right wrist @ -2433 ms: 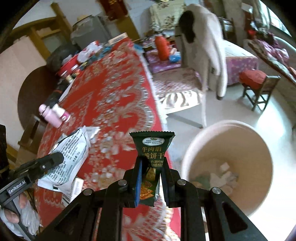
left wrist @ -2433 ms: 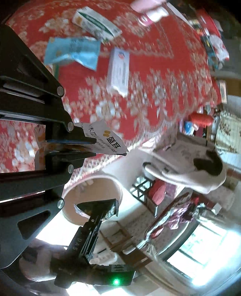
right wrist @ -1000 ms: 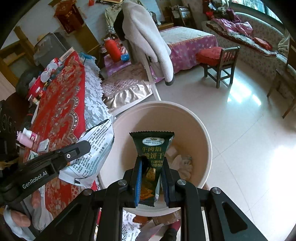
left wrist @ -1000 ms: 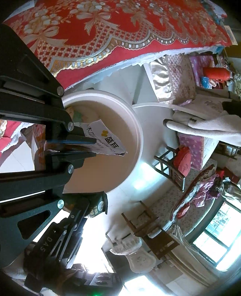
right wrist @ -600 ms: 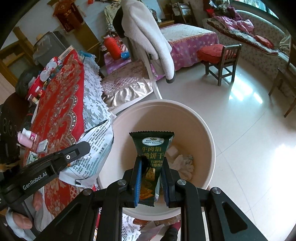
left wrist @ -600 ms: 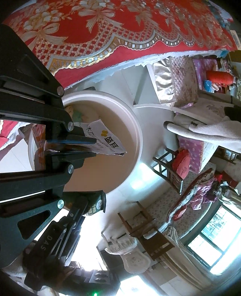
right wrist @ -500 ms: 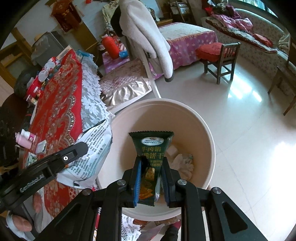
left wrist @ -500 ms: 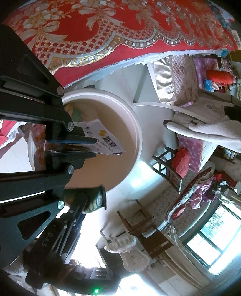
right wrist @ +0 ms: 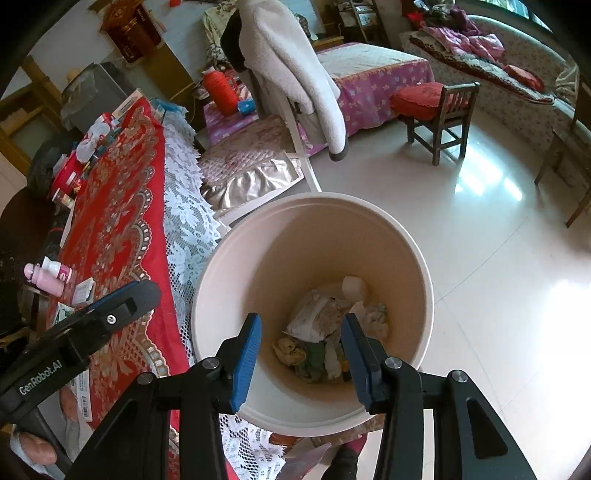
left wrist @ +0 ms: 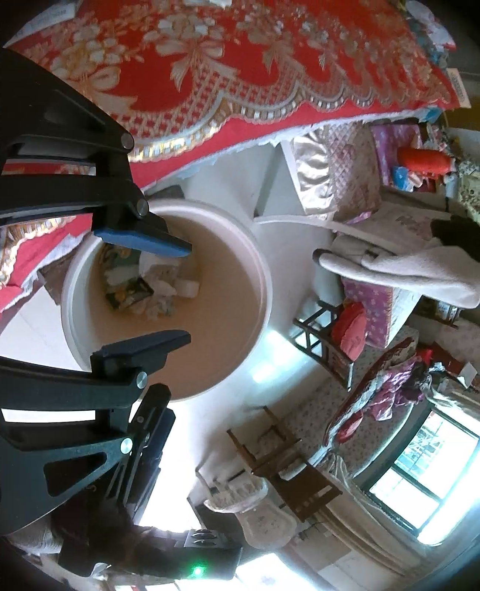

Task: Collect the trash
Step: 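Move both tools back over the table toward the boxes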

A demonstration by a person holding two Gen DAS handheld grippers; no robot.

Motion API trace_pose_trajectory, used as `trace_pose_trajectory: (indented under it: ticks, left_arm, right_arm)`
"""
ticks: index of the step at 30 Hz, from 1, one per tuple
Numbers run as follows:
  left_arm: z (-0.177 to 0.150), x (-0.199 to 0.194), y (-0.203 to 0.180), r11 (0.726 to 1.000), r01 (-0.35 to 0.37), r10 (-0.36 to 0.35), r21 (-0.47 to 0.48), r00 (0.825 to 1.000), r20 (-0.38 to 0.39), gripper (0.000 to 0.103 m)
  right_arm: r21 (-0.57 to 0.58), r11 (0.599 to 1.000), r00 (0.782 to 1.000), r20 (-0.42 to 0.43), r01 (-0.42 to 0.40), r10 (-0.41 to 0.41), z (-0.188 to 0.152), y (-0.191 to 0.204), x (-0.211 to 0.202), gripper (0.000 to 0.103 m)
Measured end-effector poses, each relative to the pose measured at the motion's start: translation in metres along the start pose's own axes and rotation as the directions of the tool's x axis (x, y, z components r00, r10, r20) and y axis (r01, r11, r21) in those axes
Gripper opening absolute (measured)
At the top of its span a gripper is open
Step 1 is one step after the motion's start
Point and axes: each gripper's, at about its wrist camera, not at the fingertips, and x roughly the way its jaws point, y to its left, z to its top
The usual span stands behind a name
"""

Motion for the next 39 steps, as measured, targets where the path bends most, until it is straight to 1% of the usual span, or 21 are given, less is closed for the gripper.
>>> trace_pose_trajectory:
  ticks: [8, 15, 24, 32, 39]
  left_arm:
    - [-0.005, -0.021, 0.024, 0.998, -0.065, 0.065, -0.015, 0.998, 0.026, 0.039]
    - [-0.010, -0.043, 0.045, 0.994, -0.107, 0.108, -0.032, 0.993, 0.054, 0.039]
    - [-0.018, -0.074, 0.084, 0.984, -0.157, 0.164, -0.082, 0.983, 0.085, 0.039]
    - [-0.029, -0.101, 0.123, 0.969, -0.201, 0.216, -0.142, 0.971, 0.098, 0.039]
    - [-0.045, -0.125, 0.171, 0.944, -0.244, 0.268, -0.221, 0.959, 0.088, 0.039]
  right_arm:
    - [-0.035, 0.999, 1.000, 0.007, -0.010, 0.011, -0.001, 0.026, -0.003, 0.043]
    - [-0.078, 0.996, 0.999, 0.011, -0.036, 0.037, 0.002, 0.059, -0.002, 0.044]
    - [-0.147, 0.986, 0.997, -0.007, -0.074, 0.074, 0.001, 0.106, 0.006, 0.044]
    - [-0.206, 0.972, 0.993, -0.031, -0.115, 0.111, -0.001, 0.148, 0.015, 0.045]
    - [-0.264, 0.951, 0.987, -0.073, -0.158, 0.144, -0.008, 0.194, 0.031, 0.045]
